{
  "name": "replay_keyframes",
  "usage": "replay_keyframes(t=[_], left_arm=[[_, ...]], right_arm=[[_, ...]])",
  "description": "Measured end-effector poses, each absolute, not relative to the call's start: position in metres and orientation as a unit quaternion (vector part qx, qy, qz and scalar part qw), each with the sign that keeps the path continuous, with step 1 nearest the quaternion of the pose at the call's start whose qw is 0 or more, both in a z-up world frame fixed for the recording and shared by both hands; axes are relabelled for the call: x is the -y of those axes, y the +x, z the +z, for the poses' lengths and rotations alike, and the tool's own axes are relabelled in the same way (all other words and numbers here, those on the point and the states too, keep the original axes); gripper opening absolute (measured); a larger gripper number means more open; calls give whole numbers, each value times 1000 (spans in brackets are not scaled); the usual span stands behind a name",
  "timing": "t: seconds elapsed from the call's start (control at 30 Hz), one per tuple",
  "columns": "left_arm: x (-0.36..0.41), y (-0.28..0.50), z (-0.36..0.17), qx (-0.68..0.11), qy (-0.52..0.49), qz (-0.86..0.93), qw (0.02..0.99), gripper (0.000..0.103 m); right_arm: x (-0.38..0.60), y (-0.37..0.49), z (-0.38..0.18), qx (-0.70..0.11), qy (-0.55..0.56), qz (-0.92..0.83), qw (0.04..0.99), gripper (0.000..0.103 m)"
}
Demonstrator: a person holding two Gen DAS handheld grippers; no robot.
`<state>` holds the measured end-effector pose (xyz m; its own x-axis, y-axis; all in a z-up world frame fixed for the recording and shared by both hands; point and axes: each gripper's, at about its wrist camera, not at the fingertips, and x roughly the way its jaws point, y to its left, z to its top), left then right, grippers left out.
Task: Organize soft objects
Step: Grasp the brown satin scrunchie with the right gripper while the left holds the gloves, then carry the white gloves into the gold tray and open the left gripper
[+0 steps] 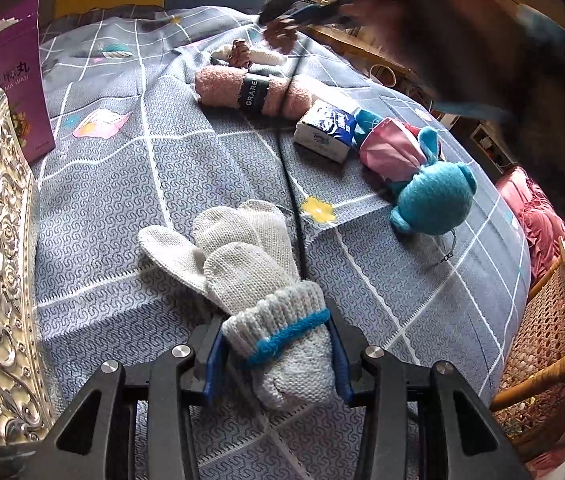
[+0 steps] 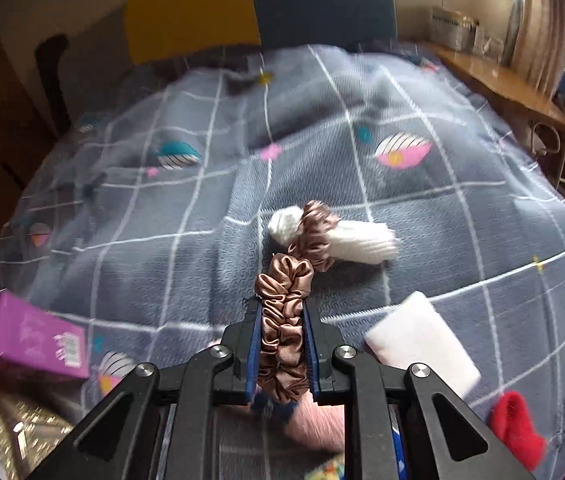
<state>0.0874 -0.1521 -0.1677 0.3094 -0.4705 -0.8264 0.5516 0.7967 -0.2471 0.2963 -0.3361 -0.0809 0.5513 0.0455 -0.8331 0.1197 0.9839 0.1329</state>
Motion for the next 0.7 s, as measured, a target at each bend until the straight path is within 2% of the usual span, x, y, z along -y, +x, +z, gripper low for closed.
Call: replay_keyframes(t=[0.17,0.43,0.7], left_arm=[[155,90,-168,-500,42,-313,806,43],[155,105,-167,-520,24,-310,796,41],[153,115,-155,-531,8,-292,796,40]], right_arm=[[351,237,-66,-481,112,9,870,19],[352,151,-117,-539,108,36,835,19],[340,135,-149,-579,45,38,813,19]])
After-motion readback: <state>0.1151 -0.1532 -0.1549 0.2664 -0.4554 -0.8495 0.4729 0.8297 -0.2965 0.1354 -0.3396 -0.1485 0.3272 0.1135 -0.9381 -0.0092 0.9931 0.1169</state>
